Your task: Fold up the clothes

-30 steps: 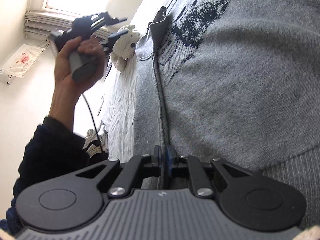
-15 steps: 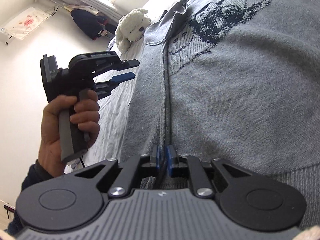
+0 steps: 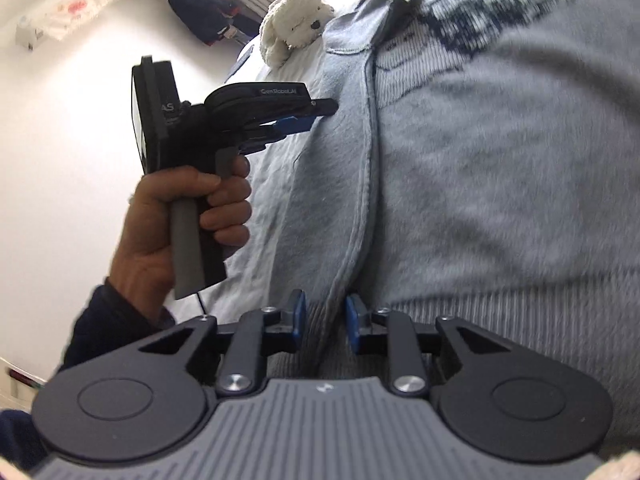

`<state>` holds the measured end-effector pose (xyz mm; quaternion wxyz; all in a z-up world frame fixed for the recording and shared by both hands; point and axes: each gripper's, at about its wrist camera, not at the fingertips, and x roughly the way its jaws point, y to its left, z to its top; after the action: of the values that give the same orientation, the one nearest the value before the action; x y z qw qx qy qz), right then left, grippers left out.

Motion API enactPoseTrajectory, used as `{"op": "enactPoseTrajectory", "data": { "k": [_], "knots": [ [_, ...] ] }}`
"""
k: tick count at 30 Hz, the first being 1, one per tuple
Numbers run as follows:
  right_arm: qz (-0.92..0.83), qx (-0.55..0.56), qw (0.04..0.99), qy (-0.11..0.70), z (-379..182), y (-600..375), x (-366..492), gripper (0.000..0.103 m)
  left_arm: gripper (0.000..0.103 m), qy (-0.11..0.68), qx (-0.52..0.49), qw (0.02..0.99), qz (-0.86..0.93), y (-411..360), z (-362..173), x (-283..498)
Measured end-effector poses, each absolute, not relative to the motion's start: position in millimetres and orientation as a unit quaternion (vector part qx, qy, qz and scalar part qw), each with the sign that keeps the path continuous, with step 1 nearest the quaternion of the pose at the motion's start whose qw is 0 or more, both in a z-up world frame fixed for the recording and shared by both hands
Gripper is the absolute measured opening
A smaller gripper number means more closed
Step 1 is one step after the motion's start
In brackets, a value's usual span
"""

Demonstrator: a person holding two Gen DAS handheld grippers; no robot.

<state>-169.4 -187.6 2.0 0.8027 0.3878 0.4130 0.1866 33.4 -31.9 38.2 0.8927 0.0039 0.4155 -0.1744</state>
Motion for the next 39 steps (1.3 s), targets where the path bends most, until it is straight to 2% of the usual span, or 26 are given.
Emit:
{"op": "enactPoseTrajectory", "data": {
  "k": [3,4,5,12,13,18,25,27,29,33,36,39],
  "knots": [
    [0.200,0.413,0.793,0.401,-3.3,-193.6,-174.2,0.026,0.028,0.416,0.004,0.892,-0.176,-31.3,38.0,33.7],
    [0.203,0.410,0.796,0.396,-1.8,-193.9,-173.8,0.022,0.028,0.416,0.004,0.892,-0.176,-31.1,37.8,33.7],
    [0.205,0.407,0.800,0.391,0.0,-194.1,-173.2,0.012,0.028,0.417,0.003,0.892,-0.177,-30.7,37.9,33.7],
    [0.256,0.427,0.784,0.371,26.3,-199.2,-176.7,0.014,0.028,0.419,0.005,0.891,-0.175,-30.5,38.2,32.4],
    [0.260,0.419,0.784,0.378,26.8,-197.4,-177.1,0.017,0.028,0.419,0.006,0.891,-0.174,-31.1,38.1,32.3],
    [0.199,0.332,0.828,0.405,26.8,-191.3,-179.9,0.017,0.028,0.419,0.010,0.891,-0.175,-31.5,38.2,31.3],
    [0.185,0.294,0.839,0.418,21.6,-190.0,-176.8,0.017,0.029,0.425,-0.003,0.888,-0.175,-28.3,38.7,32.8],
    [0.185,0.262,0.850,0.418,23.8,-184.0,-177.3,0.017,0.029,0.425,-0.004,0.888,-0.174,-28.1,39.2,32.4],
    [0.183,0.246,0.855,0.419,24.7,-180.6,-175.5,0.009,0.029,0.427,-0.005,0.887,-0.175,-26.6,39.6,32.5],
    [0.186,0.246,0.853,0.420,23.5,-184.4,-173.7,0.008,0.029,0.429,-0.002,0.887,-0.174,-26.2,40.0,32.6],
    [0.176,0.241,0.858,0.418,27.1,-191.3,-169.6,0.016,0.029,0.433,-0.023,0.885,-0.173,-20.0,42.1,35.6],
    [0.168,0.270,0.858,0.402,32.2,-208.5,-162.7,0.017,0.028,0.438,-0.049,0.881,-0.174,-12.4,43.4,40.1]
  ]
}}
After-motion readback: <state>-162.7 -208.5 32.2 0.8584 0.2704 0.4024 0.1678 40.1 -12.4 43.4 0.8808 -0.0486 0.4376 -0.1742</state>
